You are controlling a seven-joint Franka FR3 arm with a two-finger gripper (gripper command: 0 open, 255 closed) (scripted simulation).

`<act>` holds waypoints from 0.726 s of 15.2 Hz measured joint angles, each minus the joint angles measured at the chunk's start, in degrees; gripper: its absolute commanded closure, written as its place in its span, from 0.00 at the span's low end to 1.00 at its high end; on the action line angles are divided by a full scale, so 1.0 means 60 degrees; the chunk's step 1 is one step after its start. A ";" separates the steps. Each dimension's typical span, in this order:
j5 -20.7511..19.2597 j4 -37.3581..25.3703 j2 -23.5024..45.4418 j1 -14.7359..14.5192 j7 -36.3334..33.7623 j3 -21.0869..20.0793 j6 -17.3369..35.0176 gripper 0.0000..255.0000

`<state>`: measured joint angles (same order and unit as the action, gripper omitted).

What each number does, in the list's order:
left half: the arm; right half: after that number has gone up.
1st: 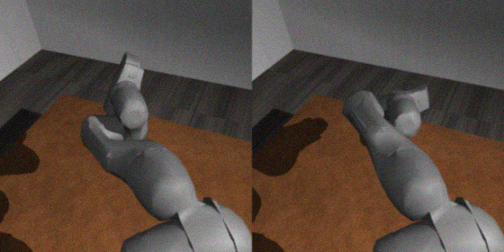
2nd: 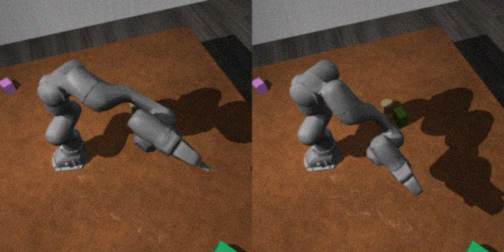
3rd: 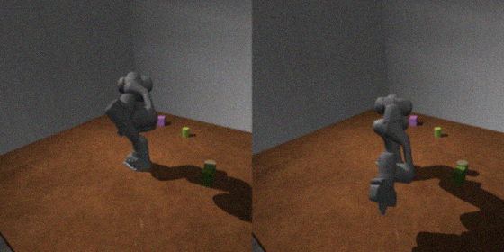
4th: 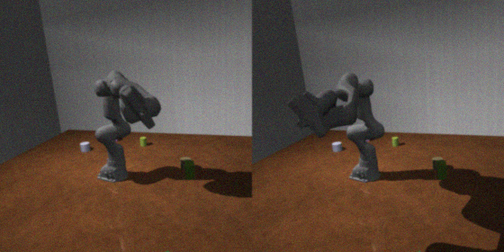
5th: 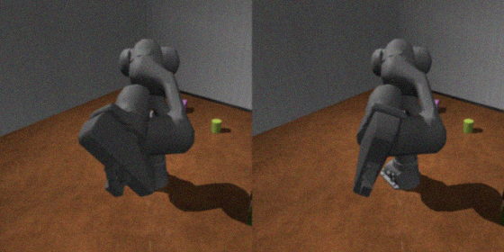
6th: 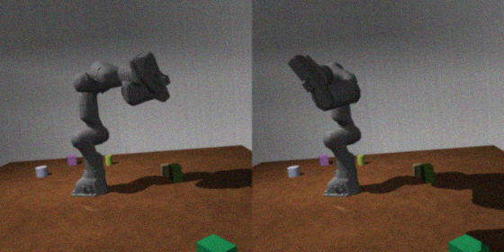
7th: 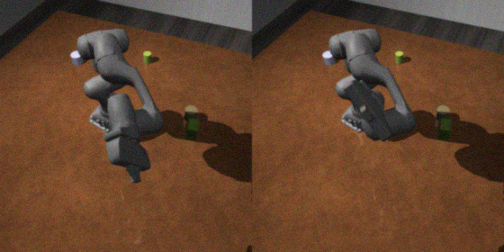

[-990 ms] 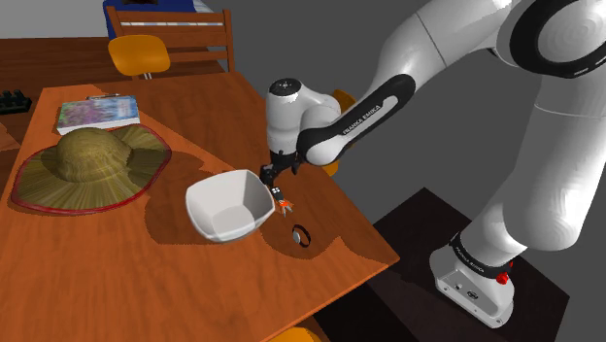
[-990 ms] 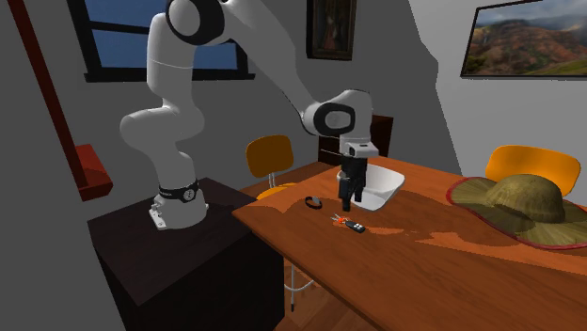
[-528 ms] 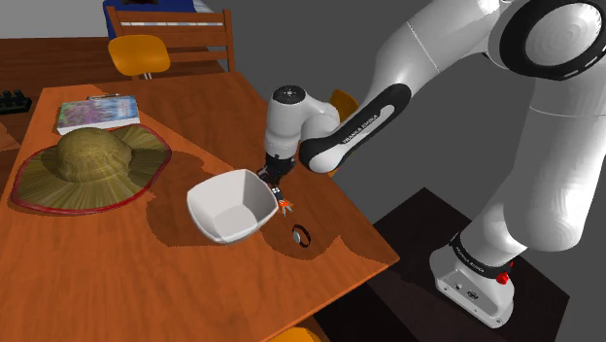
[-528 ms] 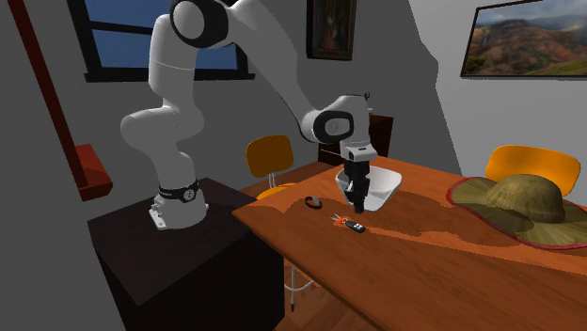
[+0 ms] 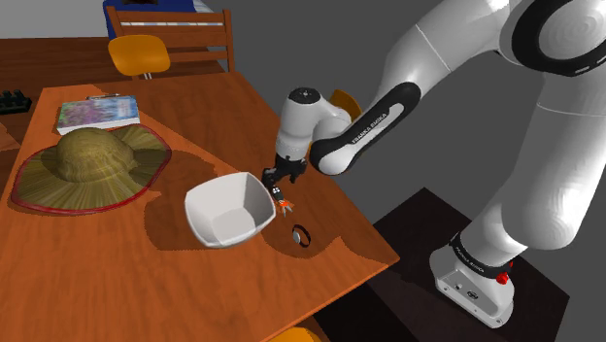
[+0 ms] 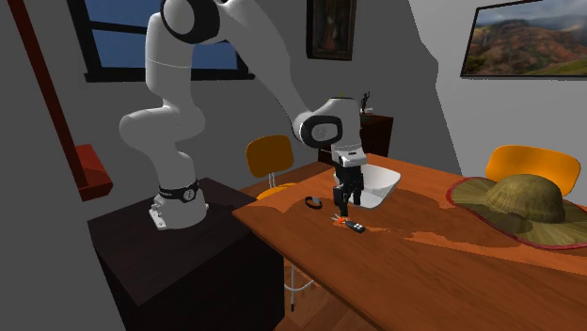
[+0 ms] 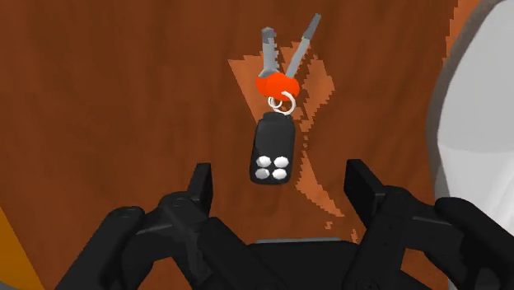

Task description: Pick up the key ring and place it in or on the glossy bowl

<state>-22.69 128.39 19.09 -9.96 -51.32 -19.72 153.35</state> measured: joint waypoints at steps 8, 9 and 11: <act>-0.0038 0.0567 0.0529 0.0045 0.0150 0.0071 0.1161 0.00; -0.0135 0.0548 0.0648 -0.0024 0.0087 0.0145 0.1258 0.00; -0.0216 0.0487 0.0766 -0.0106 0.0008 0.0222 0.1310 0.00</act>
<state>-23.98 131.31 23.69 -10.59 -51.27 -18.39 161.21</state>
